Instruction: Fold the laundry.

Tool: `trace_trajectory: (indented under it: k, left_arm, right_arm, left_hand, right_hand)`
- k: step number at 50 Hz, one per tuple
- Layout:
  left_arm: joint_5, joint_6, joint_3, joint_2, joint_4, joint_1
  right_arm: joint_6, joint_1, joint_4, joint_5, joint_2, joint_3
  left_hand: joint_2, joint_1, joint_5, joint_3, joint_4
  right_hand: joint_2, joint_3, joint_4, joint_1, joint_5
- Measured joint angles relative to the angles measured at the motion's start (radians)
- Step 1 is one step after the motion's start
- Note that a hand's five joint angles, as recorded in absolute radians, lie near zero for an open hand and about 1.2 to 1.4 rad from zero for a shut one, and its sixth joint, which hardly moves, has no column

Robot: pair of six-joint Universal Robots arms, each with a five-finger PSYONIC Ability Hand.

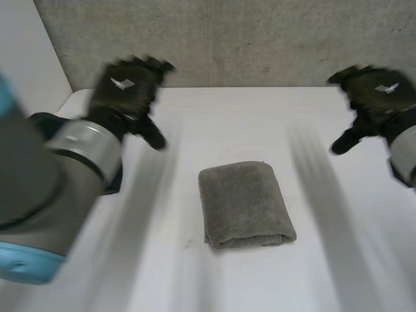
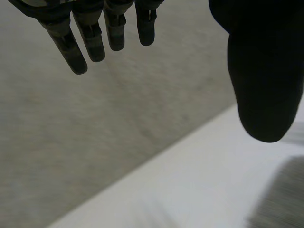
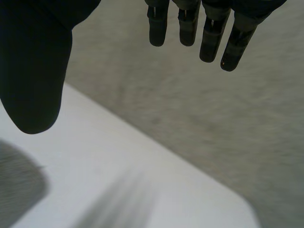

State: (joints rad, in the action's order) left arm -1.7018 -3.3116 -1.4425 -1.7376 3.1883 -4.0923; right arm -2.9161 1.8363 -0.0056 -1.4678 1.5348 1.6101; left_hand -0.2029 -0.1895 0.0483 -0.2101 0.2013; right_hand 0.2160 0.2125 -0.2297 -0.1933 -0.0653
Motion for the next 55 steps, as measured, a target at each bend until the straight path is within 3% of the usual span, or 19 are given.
trace_trajectory:
  k: [2, 5, 6, 10, 27, 38, 55]
  left_arm:
    - [0.000, 0.004, -0.033, 0.103, -0.011, -0.067]
    - [0.000, 0.005, -0.040, 0.124, -0.014, -0.081]
    - [0.001, 0.009, -0.071, 0.202, -0.027, -0.132]
    - [0.005, 0.015, -0.116, 0.269, -0.040, -0.173]
    - [0.014, 0.083, -0.172, 0.279, -0.039, -0.188]
    - [0.013, 0.085, -0.227, 0.230, -0.011, -0.188]
    - [0.013, 0.086, -0.282, 0.158, 0.045, -0.177]
  right_arm:
    - [0.000, -0.040, 0.003, -0.044, 0.074, 0.009]
    - [0.000, -0.044, 0.004, -0.048, 0.082, 0.010]
    - [0.001, -0.076, 0.012, -0.064, 0.142, 0.026]
    - [0.002, -0.099, 0.030, -0.062, 0.186, 0.045]
    - [0.001, -0.100, 0.106, 0.029, 0.182, 0.061]
    - [-0.024, -0.103, 0.233, 0.167, 0.022, 0.150]
    - [-0.201, -0.084, -0.082, 0.233, -0.219, 0.322]
  left_hand:
    - [0.000, 0.000, 0.000, 0.000, 0.000]
    - [0.000, 0.000, 0.000, 0.000, 0.000]
    - [0.000, 0.000, 0.000, 0.000, 0.000]
    - [0.000, 0.000, 0.000, 0.000, 0.000]
    - [0.000, 0.000, 0.000, 0.000, 0.000]
    - [0.000, 0.000, 0.000, 0.000, 0.000]
    - [0.000, 0.000, 0.000, 0.000, 0.000]
  right_hand:
    - [0.000, 0.000, 0.000, 0.000, 0.000]
    - [0.000, 0.000, 0.000, 0.000, 0.000]
    - [0.000, 0.000, 0.000, 0.000, 0.000]
    - [0.000, 0.000, 0.000, 0.000, 0.000]
    - [0.000, 0.000, 0.000, 0.000, 0.000]
    - [0.000, 0.000, 0.000, 0.000, 0.000]
    - [0.127, 0.151, -0.136, -0.118, -0.119]
